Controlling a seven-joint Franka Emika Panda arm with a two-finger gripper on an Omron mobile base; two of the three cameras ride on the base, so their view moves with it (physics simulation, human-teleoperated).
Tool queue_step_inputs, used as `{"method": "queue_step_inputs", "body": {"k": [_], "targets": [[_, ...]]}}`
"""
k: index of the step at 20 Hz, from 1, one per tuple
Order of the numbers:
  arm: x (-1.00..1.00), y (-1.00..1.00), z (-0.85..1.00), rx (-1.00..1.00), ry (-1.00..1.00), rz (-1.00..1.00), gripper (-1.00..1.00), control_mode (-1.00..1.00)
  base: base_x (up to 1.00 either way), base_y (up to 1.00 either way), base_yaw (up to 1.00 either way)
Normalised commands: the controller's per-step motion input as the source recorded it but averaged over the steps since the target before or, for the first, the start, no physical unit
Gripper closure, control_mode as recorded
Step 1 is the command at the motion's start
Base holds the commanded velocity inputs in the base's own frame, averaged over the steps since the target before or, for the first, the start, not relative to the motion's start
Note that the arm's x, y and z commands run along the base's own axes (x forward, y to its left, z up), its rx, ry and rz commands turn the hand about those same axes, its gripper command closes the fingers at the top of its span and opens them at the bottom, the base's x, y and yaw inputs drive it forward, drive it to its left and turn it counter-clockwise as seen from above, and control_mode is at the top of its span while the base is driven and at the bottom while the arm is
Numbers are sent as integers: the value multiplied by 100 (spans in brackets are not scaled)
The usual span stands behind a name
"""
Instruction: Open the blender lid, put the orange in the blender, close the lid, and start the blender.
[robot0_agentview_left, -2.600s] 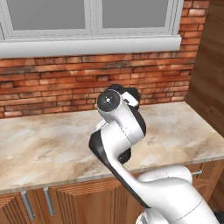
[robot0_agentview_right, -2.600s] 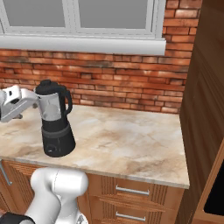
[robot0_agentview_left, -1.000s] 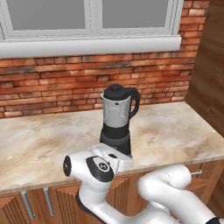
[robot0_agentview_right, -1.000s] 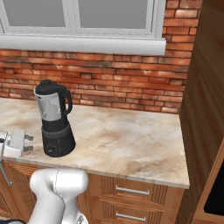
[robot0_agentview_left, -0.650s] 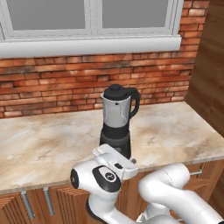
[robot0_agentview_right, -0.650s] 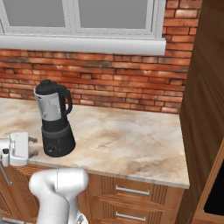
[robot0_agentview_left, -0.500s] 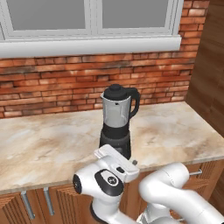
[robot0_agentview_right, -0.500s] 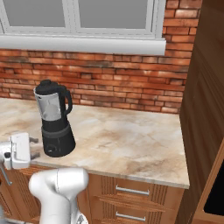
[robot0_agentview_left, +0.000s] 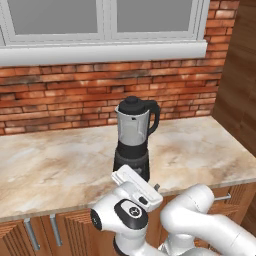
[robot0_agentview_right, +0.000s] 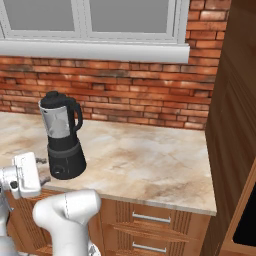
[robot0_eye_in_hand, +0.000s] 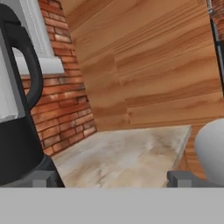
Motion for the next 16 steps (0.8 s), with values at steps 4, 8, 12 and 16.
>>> {"method": "queue_step_inputs", "body": {"k": [4, 8, 12, 16], "targets": [[7, 0, 0, 0, -8, 0, -100, -100, 0, 0, 0], [14, 0, 0, 0, -4, 0, -100, -100, 0, 0, 0], [13, 0, -3, 0, -1, 0, -100, -100, 0, 0, 0], [16, 0, -6, 0, 0, 0, -100, -100, 0, 0, 0]]}}
